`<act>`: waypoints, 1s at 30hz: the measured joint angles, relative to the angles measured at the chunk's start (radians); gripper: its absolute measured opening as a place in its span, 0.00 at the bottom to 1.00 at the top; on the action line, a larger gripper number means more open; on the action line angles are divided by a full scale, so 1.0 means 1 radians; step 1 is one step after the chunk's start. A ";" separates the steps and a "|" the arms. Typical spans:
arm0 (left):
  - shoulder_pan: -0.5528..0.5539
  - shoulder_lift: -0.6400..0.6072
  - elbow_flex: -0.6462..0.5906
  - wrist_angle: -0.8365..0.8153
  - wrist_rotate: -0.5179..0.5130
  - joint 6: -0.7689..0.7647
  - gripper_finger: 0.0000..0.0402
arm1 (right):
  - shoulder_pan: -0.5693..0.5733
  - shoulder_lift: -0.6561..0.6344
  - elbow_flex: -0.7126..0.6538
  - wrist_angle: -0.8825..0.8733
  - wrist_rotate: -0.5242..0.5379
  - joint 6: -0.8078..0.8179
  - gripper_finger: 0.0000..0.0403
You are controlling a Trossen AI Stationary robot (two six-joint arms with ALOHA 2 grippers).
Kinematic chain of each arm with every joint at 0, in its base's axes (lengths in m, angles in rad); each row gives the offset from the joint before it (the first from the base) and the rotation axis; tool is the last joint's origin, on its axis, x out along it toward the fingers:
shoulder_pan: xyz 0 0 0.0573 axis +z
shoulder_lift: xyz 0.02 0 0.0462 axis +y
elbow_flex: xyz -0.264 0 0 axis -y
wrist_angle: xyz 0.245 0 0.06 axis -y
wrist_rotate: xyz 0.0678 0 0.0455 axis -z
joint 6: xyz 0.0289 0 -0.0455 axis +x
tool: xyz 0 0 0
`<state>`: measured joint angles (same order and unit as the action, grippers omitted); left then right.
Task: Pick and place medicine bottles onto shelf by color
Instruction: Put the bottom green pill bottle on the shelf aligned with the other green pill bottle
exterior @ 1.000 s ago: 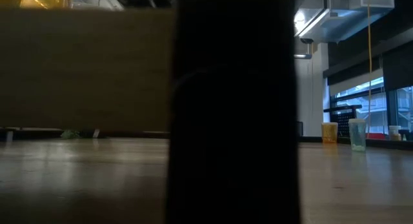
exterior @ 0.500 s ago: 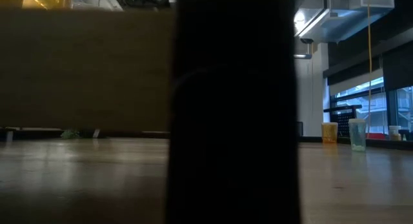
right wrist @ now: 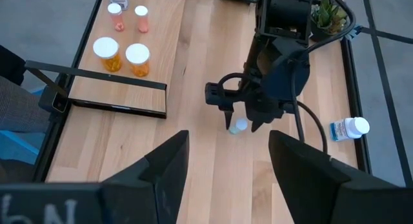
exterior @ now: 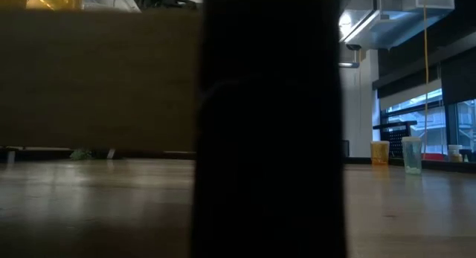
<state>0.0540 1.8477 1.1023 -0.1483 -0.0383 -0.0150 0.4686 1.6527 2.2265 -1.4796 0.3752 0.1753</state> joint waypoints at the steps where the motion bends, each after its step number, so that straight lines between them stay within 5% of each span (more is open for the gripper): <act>1: 0.000 0.000 0.000 -0.002 0.000 0.000 0.67 | 0.000 0.000 0.000 0.000 0.000 0.000 0.53; 30: -0.029 -0.004 0.000 -0.015 -0.057 0.028 0.25 | 0.000 0.000 0.000 0.000 0.000 0.000 0.53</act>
<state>0.0254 1.8432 1.1023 -0.1637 -0.0950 0.0130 0.4687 1.6527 2.2265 -1.4796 0.3748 0.1751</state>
